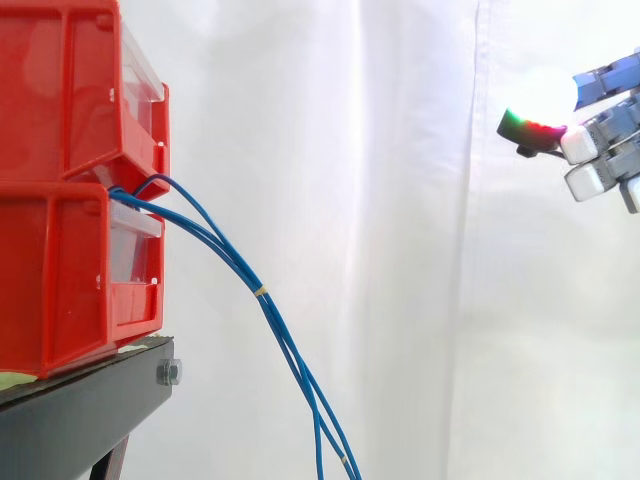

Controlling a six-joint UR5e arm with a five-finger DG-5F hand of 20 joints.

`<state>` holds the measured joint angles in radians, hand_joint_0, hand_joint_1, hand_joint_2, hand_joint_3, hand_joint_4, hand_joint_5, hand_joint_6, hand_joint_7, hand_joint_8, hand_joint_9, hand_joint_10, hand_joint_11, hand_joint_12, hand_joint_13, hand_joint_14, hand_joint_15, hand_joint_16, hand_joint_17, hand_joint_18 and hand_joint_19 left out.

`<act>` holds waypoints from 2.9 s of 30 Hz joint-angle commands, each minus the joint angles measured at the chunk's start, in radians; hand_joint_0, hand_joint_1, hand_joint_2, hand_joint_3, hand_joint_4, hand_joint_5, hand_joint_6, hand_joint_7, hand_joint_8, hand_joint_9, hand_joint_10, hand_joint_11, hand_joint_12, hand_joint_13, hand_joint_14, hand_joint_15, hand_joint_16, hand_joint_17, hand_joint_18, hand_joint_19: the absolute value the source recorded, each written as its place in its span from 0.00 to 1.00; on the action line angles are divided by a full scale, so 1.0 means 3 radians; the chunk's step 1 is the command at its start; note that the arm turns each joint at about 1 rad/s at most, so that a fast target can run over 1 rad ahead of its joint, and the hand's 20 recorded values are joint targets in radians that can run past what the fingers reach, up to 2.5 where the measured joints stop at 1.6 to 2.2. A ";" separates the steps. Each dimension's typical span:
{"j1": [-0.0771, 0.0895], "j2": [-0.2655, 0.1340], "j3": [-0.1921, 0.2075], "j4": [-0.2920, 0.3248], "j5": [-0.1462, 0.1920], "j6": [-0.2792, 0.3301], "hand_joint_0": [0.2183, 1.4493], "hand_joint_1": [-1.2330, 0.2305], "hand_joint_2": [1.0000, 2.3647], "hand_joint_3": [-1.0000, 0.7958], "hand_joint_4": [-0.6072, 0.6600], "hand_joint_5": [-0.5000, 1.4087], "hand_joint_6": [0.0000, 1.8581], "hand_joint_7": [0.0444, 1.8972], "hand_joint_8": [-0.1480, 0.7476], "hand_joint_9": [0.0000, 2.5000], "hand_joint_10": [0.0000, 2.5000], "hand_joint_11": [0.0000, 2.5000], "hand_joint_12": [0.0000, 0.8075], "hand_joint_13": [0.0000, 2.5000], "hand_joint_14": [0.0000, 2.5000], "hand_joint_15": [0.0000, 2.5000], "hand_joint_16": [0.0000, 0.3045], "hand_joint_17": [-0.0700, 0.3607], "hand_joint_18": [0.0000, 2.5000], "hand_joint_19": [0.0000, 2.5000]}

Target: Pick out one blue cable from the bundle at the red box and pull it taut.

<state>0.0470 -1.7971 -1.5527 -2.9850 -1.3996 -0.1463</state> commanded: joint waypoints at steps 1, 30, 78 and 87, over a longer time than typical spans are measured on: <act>0.0012 -0.0028 0.0001 -0.0011 0.0018 -0.0019 0.37 0.22 0.00 0.28 0.64 0.14 0.27 0.35 0.47 0.23 0.00 0.07 0.37 0.27 0.00 0.09 0.12 0.36 0.30 0.24; 0.0258 -0.0882 0.0200 0.0869 0.0452 -0.0402 0.24 0.33 0.00 0.28 0.66 0.16 0.27 0.38 0.47 0.25 0.00 0.08 0.40 0.25 0.00 0.11 0.14 0.39 0.30 0.27; 0.0416 -0.1848 0.0814 0.1753 0.0335 -0.0438 0.32 0.39 0.01 0.34 0.67 0.20 0.27 0.50 0.46 0.33 0.01 0.15 0.41 0.30 0.01 0.16 0.15 0.40 0.30 0.32; 0.0411 -0.1848 0.0814 0.1850 0.0242 -0.0438 0.33 0.39 0.01 0.35 0.67 0.21 0.27 0.54 0.47 0.36 0.01 0.16 0.42 0.32 0.01 0.17 0.15 0.40 0.32 0.34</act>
<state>0.1711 -2.3516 -1.3085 -2.4391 -1.3214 -0.2776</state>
